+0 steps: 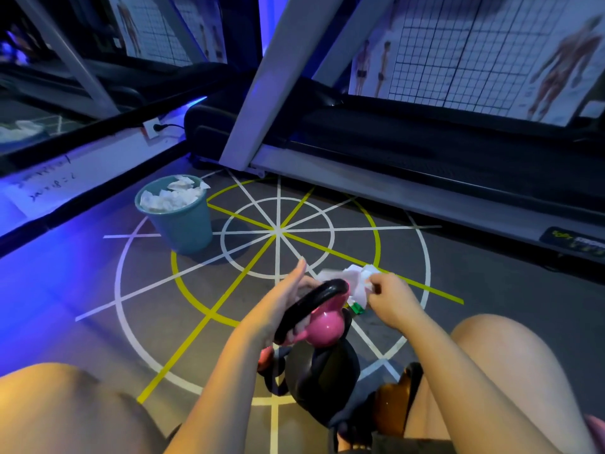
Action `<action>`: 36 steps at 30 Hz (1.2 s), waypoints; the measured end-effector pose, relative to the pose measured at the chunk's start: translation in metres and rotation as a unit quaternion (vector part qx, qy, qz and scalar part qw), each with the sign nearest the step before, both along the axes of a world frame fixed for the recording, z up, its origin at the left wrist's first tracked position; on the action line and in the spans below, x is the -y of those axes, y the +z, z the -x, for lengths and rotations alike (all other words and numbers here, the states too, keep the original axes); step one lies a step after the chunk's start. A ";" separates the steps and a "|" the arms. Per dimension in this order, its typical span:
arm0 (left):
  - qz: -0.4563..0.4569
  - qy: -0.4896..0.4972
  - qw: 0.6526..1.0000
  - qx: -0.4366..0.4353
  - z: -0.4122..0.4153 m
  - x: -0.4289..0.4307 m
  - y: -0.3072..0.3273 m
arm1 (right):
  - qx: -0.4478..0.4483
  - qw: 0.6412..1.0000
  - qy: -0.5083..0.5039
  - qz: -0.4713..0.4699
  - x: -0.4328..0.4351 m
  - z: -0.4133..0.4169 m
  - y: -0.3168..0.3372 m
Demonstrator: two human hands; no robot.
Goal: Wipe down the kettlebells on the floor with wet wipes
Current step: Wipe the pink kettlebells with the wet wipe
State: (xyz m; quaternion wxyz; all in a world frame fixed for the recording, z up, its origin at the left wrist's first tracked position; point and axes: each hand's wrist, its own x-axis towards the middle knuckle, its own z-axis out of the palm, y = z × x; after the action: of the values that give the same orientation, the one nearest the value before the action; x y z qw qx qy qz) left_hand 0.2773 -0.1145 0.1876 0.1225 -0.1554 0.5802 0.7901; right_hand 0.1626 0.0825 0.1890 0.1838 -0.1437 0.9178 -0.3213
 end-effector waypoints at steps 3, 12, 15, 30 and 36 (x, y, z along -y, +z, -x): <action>0.032 0.055 0.998 0.000 0.000 -0.008 0.001 | -0.046 0.993 -0.090 -0.055 -0.003 0.001 -0.001; 0.106 0.234 0.966 0.015 -0.015 0.015 -0.048 | -0.027 0.999 -0.030 0.033 0.078 -0.007 -0.009; 0.098 0.323 0.940 0.041 -0.020 0.039 -0.064 | -0.001 0.999 -0.009 0.046 0.113 -0.012 -0.019; 0.227 0.357 0.894 0.150 0.005 0.182 -0.152 | 0.073 0.995 0.053 -0.040 0.213 0.005 -0.070; 0.330 0.245 0.896 0.172 0.036 0.198 -0.207 | 0.082 0.993 0.038 -0.073 0.213 0.019 -0.083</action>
State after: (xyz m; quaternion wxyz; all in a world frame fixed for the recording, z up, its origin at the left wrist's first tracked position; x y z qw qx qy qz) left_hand 0.2415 -0.3123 -0.0189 -0.0352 -0.4571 0.7210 0.5197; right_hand 0.1433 -0.1307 0.1065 0.2801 -0.1380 0.9145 -0.2572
